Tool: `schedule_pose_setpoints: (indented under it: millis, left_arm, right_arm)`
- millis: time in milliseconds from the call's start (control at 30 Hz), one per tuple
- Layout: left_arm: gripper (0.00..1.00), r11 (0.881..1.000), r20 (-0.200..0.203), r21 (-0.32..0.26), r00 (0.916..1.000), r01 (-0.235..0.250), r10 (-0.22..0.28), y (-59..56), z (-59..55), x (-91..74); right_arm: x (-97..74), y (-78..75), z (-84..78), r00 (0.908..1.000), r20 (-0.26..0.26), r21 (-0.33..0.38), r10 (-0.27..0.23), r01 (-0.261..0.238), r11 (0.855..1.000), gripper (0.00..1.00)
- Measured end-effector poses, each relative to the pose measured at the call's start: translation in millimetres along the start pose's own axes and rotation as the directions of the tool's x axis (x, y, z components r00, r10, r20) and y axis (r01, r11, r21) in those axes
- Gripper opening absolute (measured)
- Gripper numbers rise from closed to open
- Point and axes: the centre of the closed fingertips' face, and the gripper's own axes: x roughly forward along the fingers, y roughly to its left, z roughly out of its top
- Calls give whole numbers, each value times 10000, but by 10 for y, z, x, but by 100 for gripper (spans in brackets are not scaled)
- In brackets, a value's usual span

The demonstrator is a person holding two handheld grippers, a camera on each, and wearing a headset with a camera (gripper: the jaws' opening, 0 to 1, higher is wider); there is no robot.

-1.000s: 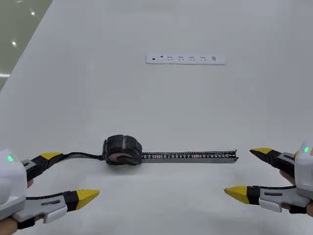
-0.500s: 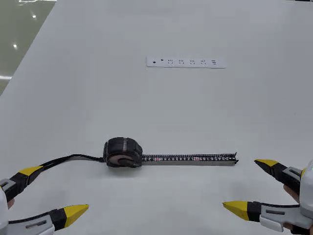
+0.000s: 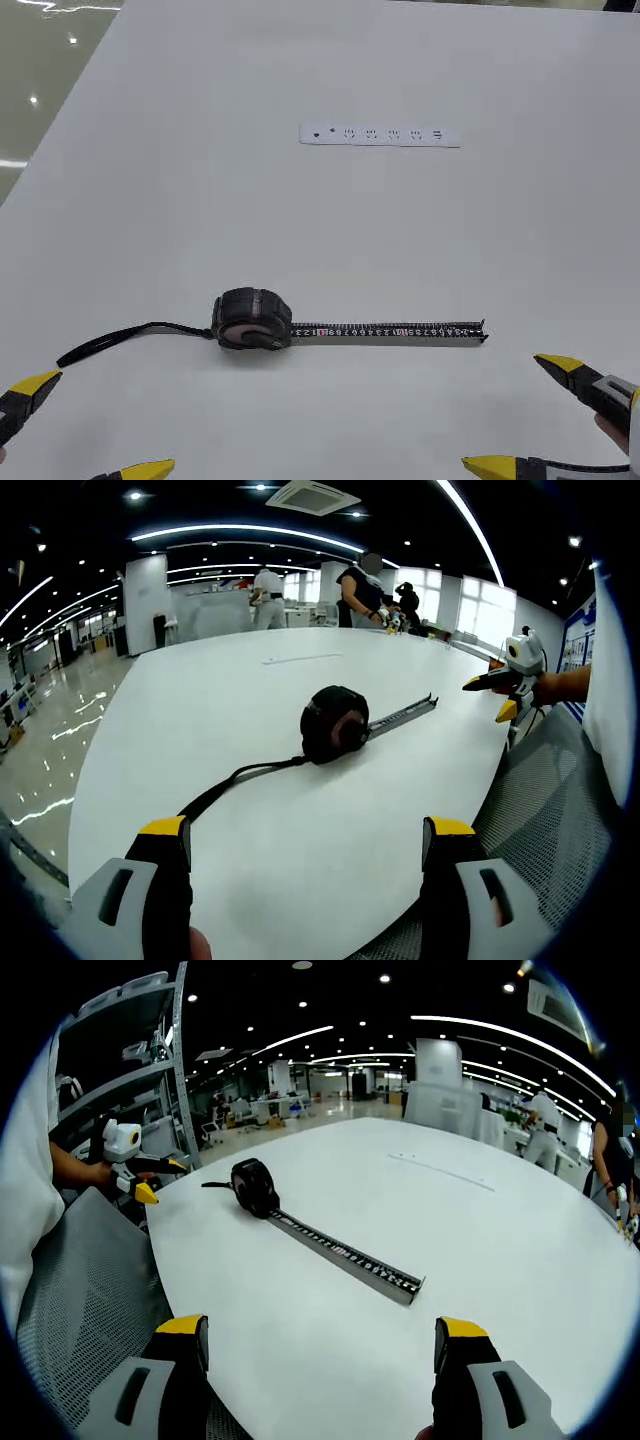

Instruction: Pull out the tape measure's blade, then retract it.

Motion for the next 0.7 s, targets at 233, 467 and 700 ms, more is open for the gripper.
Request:
schedule_pose_setpoints:
  millis: [233,467,700]
  left_arm:
    - [99,9999,-42,-156,10000,-33,32,-27,-67,-53]
    - [99,9996,14,-279,10000,-30,31,-31,-66,-83]
    - [98,9998,-57,-190,10000,8,-9,-38,-65,-83]
  right_arm:
    - [-21,37,-26,10000,83,222,26,-28,9997,99]
    - [-68,40,-62,10000,34,267,-28,27,9996,99]
    - [-73,21,-81,10000,-48,140,-71,72,9999,99]
